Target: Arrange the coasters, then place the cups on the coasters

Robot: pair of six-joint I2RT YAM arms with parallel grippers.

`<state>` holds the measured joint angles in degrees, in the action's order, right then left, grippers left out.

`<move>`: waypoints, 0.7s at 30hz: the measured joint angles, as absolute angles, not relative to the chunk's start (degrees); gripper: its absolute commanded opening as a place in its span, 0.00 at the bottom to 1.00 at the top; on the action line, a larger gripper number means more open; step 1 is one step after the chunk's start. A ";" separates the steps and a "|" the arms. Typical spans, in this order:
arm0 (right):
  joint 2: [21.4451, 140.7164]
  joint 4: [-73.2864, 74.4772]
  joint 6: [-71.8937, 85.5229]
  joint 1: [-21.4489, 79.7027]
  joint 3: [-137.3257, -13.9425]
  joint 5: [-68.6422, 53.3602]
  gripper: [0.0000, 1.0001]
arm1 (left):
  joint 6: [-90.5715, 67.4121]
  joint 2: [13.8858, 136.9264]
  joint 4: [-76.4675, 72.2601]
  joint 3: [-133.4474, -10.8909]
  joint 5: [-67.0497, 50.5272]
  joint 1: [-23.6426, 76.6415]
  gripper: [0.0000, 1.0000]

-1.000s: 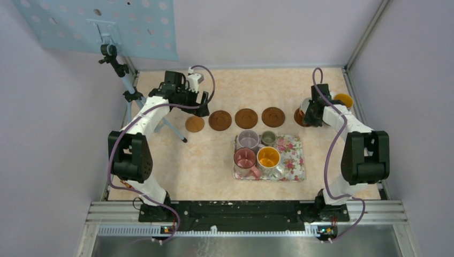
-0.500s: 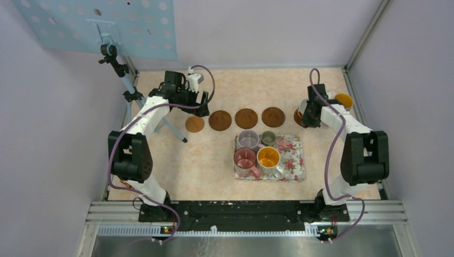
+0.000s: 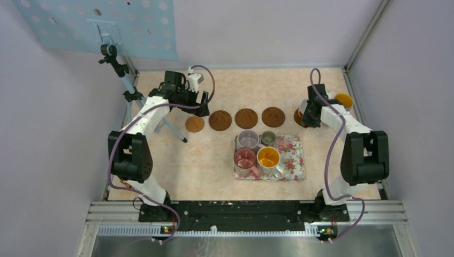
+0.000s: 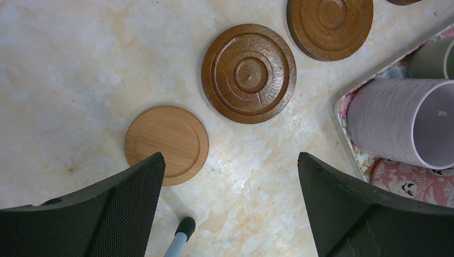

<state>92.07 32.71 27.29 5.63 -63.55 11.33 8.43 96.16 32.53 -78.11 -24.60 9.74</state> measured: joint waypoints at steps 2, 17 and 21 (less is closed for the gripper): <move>92.07 32.71 27.33 5.63 -63.55 11.31 0.17 | 8.43 96.16 32.51 -78.11 -24.60 9.74 0.99; 91.88 31.70 27.97 5.65 -63.96 11.20 0.40 | 8.40 96.16 32.51 -78.11 -24.60 9.74 0.99; 91.07 31.51 27.88 5.65 -63.96 10.79 0.47 | 8.40 96.16 32.51 -78.11 -24.60 9.74 0.99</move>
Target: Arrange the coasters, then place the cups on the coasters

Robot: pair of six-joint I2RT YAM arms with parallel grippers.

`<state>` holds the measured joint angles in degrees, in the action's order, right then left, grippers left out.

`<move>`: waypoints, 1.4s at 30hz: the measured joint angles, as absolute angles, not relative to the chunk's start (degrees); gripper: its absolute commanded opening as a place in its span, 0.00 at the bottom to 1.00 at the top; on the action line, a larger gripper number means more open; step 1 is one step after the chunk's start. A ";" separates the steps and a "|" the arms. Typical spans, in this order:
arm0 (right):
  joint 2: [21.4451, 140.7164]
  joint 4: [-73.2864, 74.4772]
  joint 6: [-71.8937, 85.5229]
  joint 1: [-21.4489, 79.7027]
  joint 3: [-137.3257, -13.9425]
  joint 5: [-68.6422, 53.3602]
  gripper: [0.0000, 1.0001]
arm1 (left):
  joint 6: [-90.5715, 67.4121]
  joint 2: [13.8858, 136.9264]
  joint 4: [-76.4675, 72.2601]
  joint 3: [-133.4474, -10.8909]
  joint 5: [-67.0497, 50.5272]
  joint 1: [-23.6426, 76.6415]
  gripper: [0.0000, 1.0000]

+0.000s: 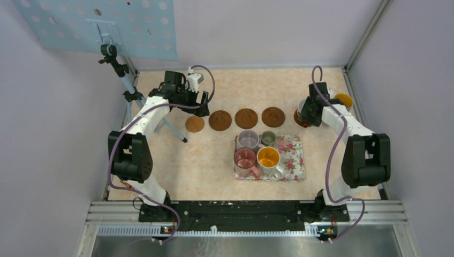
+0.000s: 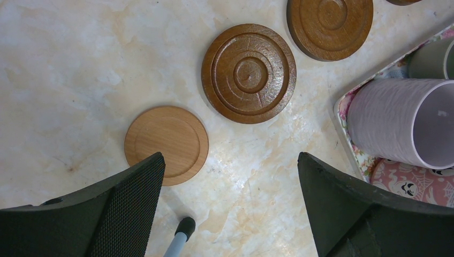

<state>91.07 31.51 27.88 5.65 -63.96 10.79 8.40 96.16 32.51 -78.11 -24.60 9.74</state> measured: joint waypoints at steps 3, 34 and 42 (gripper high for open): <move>89.78 31.57 27.51 5.65 -63.96 10.37 0.50 | 8.40 96.16 32.53 -78.08 -24.62 9.74 0.99; 53.17 50.41 -34.85 16.10 -51.53 -30.15 0.70 | 8.25 94.74 30.98 -72.99 -25.15 9.74 0.99; 51.20 52.71 -40.36 24.84 -45.91 -29.43 0.68 | 7.57 94.74 30.81 -72.93 -25.63 9.74 0.99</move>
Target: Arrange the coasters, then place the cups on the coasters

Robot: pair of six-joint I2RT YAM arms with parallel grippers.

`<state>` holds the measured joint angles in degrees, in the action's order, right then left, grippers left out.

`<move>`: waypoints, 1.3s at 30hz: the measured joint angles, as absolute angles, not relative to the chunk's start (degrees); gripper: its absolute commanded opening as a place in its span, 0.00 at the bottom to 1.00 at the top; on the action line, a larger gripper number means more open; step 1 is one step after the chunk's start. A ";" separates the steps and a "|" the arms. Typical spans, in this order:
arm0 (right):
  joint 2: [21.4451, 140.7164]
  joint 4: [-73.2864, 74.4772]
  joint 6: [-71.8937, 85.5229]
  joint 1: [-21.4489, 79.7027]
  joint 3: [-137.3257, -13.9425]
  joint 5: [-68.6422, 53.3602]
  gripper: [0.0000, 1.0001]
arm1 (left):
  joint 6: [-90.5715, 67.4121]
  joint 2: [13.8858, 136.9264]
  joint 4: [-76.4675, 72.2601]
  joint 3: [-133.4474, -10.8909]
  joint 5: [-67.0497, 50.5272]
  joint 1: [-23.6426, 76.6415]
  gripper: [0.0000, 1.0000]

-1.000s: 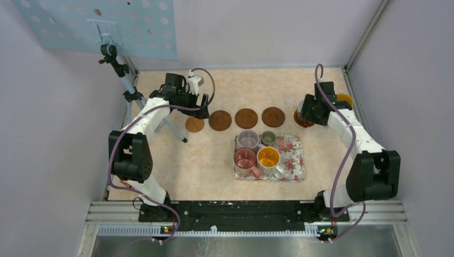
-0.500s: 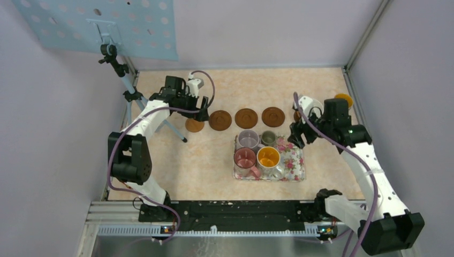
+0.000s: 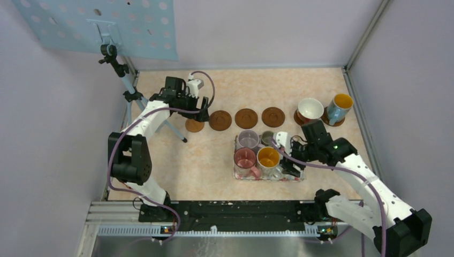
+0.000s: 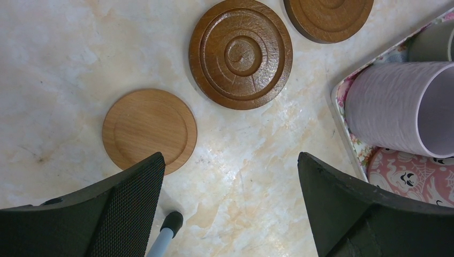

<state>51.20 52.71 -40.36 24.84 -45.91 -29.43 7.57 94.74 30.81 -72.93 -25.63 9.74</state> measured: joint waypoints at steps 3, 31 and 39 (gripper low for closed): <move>52.10 52.16 -40.51 27.68 -44.23 -28.38 0.67 | 7.38 94.74 30.79 -72.93 -25.74 9.74 0.99; 59.92 40.97 -35.35 29.39 -40.38 -19.66 0.45 | 7.53 94.74 30.37 -72.71 -25.76 9.74 0.99; 60.49 38.85 -37.23 29.39 -38.24 -20.60 0.31 | 7.84 94.74 30.37 -72.71 -25.74 9.74 0.99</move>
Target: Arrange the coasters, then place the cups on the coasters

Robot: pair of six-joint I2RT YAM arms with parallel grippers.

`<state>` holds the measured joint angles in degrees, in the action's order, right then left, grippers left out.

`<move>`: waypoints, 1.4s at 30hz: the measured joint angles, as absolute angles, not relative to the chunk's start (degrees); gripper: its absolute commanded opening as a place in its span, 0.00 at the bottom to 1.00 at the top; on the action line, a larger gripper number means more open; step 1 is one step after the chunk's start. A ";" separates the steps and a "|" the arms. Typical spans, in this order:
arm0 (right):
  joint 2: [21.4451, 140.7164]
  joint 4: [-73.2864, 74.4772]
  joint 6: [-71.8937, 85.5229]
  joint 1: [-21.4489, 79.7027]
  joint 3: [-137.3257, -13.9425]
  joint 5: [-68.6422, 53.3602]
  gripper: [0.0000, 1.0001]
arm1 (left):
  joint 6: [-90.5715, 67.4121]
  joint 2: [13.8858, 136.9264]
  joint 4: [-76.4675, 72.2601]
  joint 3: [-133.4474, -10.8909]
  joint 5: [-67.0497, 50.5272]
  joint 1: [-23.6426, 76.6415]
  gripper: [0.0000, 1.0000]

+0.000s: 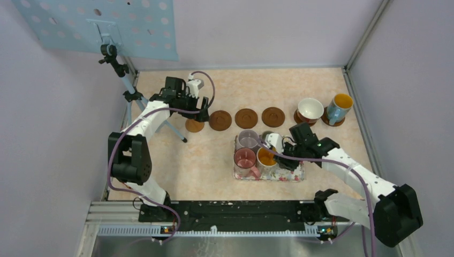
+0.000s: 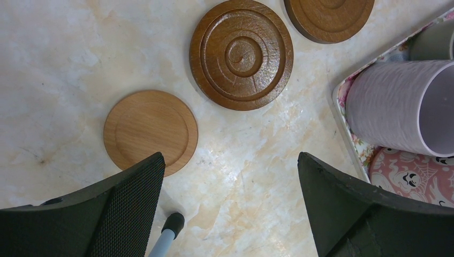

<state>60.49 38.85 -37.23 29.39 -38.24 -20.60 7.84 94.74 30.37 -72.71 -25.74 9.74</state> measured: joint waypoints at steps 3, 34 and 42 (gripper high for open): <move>59.57 39.40 -38.41 29.41 -38.24 -20.73 0.10 | 7.86 94.74 30.39 -72.71 -25.74 9.74 0.99; 49.93 39.22 -23.18 29.50 -53.65 -17.37 0.00 | 7.77 94.74 29.98 -72.66 -25.93 9.74 0.99; 66.08 25.54 -5.06 29.52 -63.18 4.05 0.00 | 7.49 94.74 30.00 -72.93 -25.93 9.74 0.99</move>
<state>66.08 25.54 -5.06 29.52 -63.18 4.05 7.49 94.74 30.00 -72.93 -25.93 9.74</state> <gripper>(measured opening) 0.228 0.987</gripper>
